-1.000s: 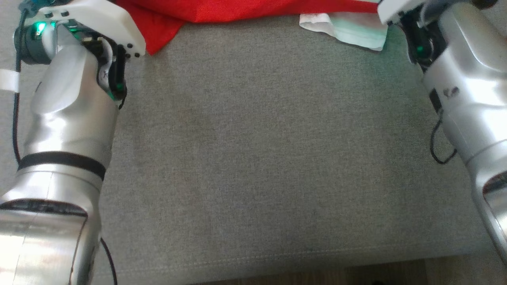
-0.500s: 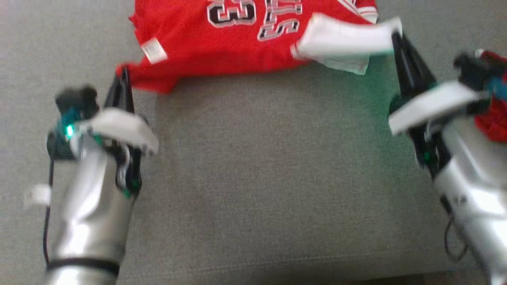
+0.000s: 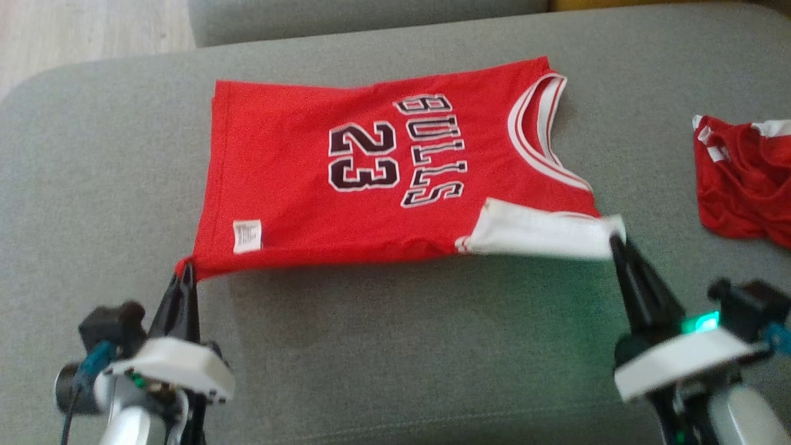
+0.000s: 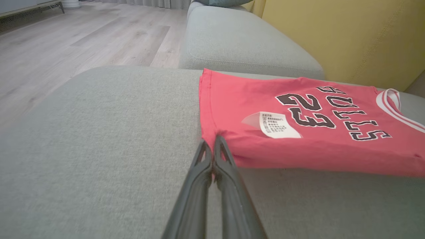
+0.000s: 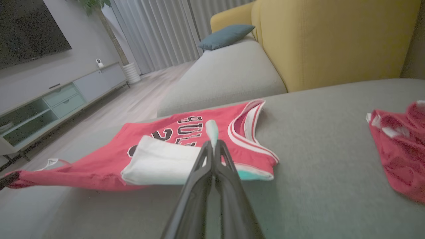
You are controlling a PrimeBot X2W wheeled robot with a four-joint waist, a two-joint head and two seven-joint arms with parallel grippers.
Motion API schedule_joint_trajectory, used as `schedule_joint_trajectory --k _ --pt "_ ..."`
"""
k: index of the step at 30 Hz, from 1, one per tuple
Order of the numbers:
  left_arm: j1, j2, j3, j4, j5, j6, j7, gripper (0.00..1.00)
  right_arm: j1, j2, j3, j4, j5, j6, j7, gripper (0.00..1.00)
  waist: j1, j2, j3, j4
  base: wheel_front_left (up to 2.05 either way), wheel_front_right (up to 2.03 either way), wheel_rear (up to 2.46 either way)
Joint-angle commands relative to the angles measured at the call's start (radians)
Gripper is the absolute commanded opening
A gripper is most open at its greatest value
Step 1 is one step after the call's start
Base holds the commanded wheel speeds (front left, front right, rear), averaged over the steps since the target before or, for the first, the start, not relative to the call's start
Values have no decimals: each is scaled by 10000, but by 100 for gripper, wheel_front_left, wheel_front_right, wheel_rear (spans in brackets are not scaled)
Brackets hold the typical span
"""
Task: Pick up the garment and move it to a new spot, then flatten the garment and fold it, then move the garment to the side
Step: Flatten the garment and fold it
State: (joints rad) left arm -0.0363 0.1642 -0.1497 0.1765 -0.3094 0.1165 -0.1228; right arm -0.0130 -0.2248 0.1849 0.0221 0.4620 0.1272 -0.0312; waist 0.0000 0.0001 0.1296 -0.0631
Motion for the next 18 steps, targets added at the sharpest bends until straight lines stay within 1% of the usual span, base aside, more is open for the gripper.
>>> schedule_joint_trajectory --k 1,4,6,10,14,18 --pt "-93 303 375 -679 50 114 158 0 222 63 25 -674 -168 35 273 0 0 -1 -86 35 0 0 0" --pt "871 459 400 -1953 58 433 1014 0 1296 483 -411 -1986 -559 35 1263 0 0 -1 -222 39 0 0 0" --pt "1443 531 415 -2726 72 651 1526 0 1864 699 -613 -2648 -722 35 1811 0 0 -1 -317 32 0 0 0" --pt "2274 669 401 -3849 23 867 2331 0 2509 930 -770 -3501 -923 35 2539 0 0 -1 -392 -44 0 0 0" --pt "2473 737 285 -4108 -16 896 2798 0 2568 929 -746 -3551 -984 35 2825 0 0 -1 -473 -53 0 0 0" --pt "2178 823 124 -3706 -230 659 3246 0 2137 702 -682 -2914 -960 35 2790 0 0 -1 -441 -52 0 0 0"
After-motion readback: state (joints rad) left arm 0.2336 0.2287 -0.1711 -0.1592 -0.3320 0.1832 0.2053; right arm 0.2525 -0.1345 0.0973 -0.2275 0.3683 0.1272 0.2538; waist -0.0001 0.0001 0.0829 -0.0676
